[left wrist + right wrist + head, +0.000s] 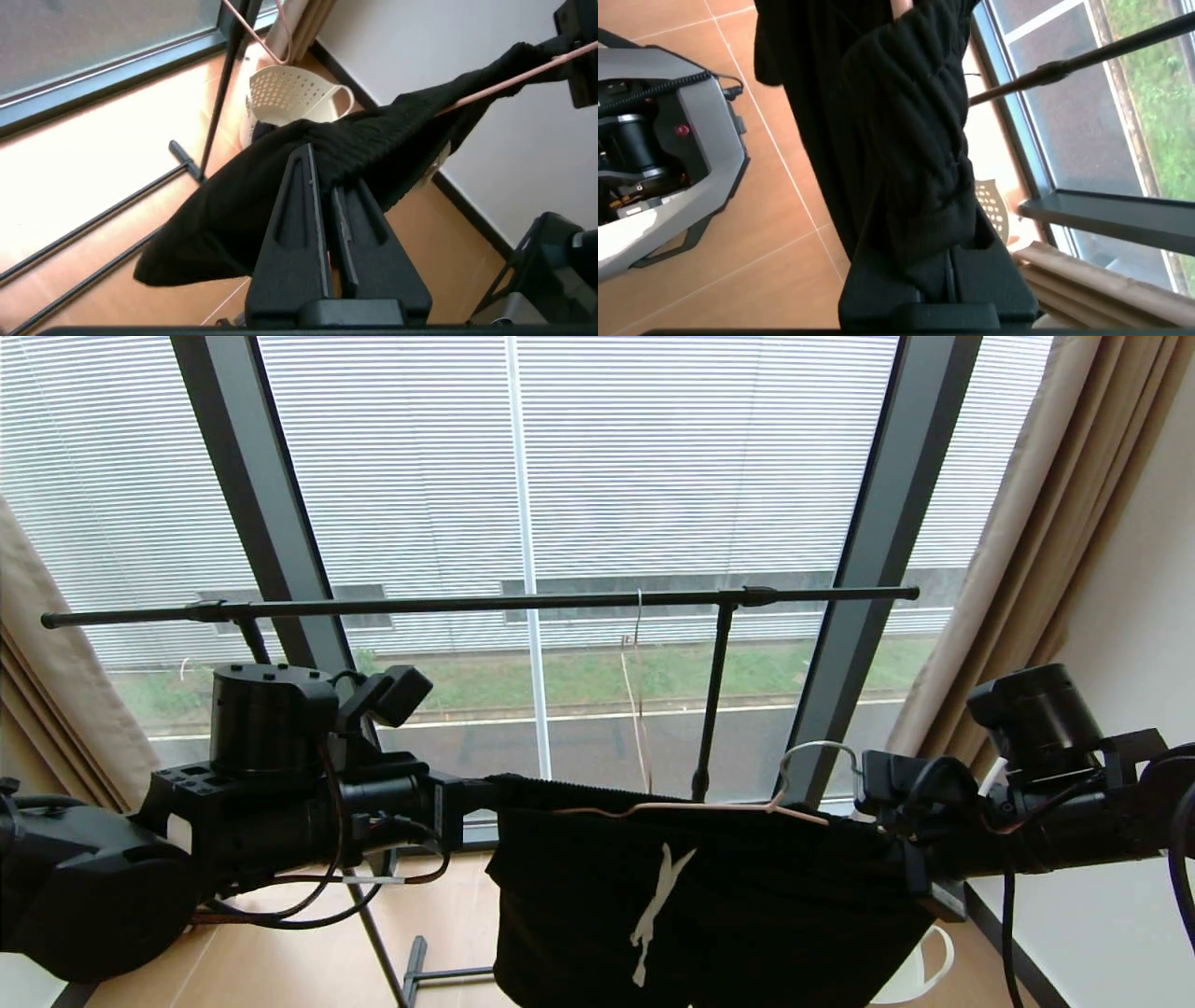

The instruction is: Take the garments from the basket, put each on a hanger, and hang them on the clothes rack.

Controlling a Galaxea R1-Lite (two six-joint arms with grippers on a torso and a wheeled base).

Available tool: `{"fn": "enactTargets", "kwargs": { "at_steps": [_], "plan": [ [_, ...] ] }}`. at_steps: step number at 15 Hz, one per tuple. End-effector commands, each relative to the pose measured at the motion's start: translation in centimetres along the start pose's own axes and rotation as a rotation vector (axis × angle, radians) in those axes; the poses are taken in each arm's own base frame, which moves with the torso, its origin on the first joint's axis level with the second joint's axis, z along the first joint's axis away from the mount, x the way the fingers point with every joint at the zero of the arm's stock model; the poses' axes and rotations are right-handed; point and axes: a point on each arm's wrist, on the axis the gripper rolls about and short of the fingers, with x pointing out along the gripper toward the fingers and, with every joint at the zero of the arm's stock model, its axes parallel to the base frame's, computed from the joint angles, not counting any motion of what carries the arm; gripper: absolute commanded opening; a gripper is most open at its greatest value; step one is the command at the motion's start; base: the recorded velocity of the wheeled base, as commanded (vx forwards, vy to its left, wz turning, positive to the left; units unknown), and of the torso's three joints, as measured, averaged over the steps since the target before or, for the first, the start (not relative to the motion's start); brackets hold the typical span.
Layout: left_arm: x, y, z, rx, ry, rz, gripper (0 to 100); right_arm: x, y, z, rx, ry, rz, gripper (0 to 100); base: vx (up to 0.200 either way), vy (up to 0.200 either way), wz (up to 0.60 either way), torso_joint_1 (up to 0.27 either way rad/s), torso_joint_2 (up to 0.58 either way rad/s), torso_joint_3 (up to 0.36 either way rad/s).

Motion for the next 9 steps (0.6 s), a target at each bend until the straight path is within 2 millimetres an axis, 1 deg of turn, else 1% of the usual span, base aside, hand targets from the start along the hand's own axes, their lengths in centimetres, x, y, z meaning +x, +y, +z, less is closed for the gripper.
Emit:
{"fn": "enactTargets", "kwargs": {
  "at_steps": [1, 3, 5, 6, 7, 9],
  "plan": [
    [0.0, -0.9, 1.4, 0.038, -0.030, -0.005, 0, 0.5, -0.1, -0.7, 0.021, 0.020, 0.008, 0, 0.000, 0.000, 0.00, 0.000, 0.00, 0.000],
    [0.5, -2.4, 2.5, 0.058, -0.002, -0.006, 0, 0.8, -0.4, -0.8, 0.022, 0.050, -0.015, 0, 0.000, 0.000, 0.00, 0.000, 0.00, 0.000],
    [1.0, -3.9, 3.6, 0.078, 0.025, -0.038, 0, 1.9, -0.8, -1.1, 0.045, 0.075, -0.020, 0, 0.000, 0.000, 0.00, 0.000, 0.00, 0.000],
    [1.1, -4.4, 3.9, 0.088, 0.043, -0.044, 0, 2.1, -1.0, -0.9, 0.060, 0.061, -0.028, 0, 0.000, 0.000, 0.00, 0.000, 0.00, 0.000],
    [1.5, -5.1, 4.1, 0.110, 0.071, -0.032, 0, 2.3, -1.3, -0.6, 0.111, 0.054, -0.034, 0, 0.000, 0.000, 0.00, 0.000, 0.00, 0.000],
    [2.8, -5.8, 3.8, 0.135, 0.108, -0.017, 0, 2.4, -1.2, 0.2, 0.149, 0.032, -0.029, 0, 0.000, 0.000, 0.00, 0.000, 0.00, 0.000]
  ]
}}
